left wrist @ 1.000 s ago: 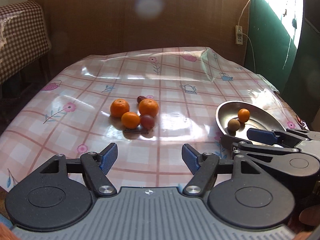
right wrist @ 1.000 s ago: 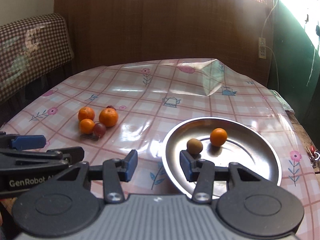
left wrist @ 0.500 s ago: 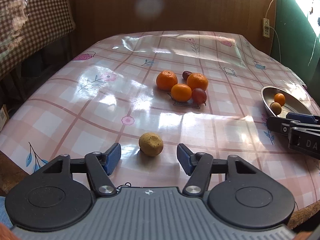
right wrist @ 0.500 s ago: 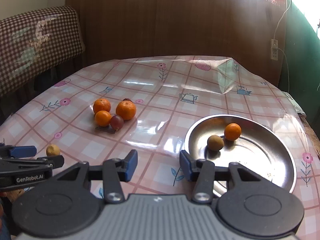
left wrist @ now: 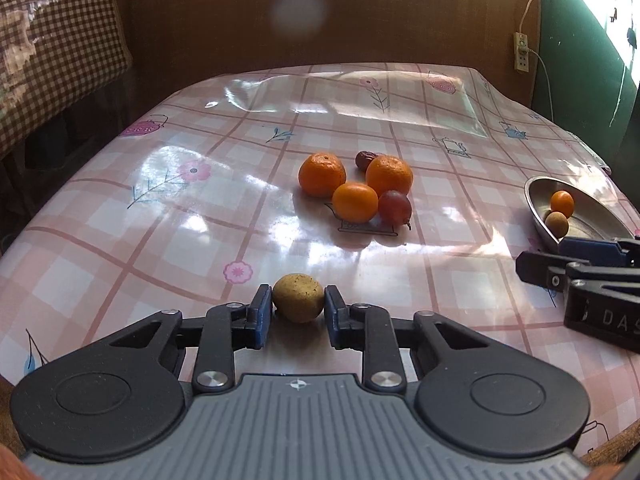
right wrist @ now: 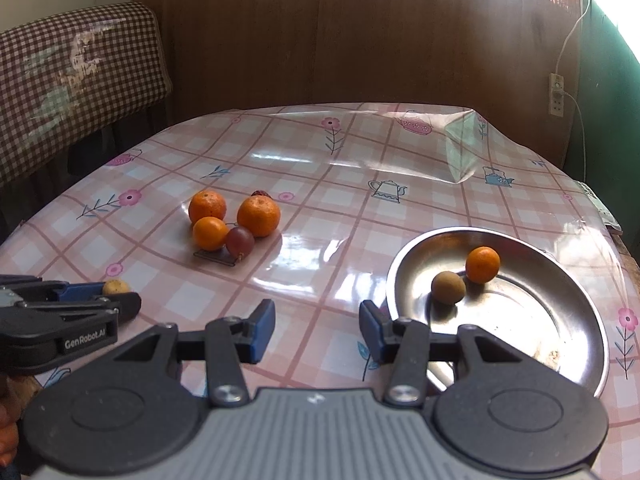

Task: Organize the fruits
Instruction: 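Grasp a second brown kiwi fruit with the left gripper, then grasp a red plum with the right gripper while the left gripper holds the brown fruit, then carry the red plum over the plate with the right gripper while the left carries the brown fruit, then open the left gripper to drop the brown fruit while the right gripper releases the plum into the plate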

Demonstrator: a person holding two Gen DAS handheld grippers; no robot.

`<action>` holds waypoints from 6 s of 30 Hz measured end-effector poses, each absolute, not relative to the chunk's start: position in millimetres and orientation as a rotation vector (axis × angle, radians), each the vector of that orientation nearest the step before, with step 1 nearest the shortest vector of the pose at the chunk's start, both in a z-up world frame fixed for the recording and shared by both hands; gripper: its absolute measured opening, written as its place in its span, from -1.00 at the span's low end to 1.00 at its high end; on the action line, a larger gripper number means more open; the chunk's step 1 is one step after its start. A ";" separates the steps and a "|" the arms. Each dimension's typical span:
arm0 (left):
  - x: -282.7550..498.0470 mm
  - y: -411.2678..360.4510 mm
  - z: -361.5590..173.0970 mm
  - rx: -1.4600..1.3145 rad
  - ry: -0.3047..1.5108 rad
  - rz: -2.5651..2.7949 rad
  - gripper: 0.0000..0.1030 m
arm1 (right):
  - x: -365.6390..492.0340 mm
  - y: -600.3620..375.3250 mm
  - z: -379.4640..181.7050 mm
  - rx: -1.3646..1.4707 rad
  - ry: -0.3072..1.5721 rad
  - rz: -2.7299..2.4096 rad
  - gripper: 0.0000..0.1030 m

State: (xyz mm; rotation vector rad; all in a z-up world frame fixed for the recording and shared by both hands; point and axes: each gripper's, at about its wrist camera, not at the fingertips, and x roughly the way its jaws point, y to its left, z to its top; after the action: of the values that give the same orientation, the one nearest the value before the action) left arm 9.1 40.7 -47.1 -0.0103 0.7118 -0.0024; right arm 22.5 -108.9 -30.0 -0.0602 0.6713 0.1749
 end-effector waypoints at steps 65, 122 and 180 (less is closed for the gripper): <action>20.5 20.6 11.1 -0.082 0.636 -0.032 -0.44 | 45.0 -100.6 -13.8 -0.003 0.638 0.181 -0.47; 30.7 -104.6 4.4 0.028 0.657 -0.308 -0.43 | -0.9 -226.0 -11.0 0.072 0.625 -0.109 -0.47; 39.7 -128.9 -10.4 0.051 0.708 -0.346 0.28 | 3.0 -255.2 -27.2 0.063 0.630 -0.167 -0.39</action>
State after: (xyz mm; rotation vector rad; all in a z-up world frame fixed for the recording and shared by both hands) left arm 39.7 -128.9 -10.4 0.0514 0.7078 -0.3464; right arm 3.0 -255.2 -27.2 0.0630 0.6296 -0.1666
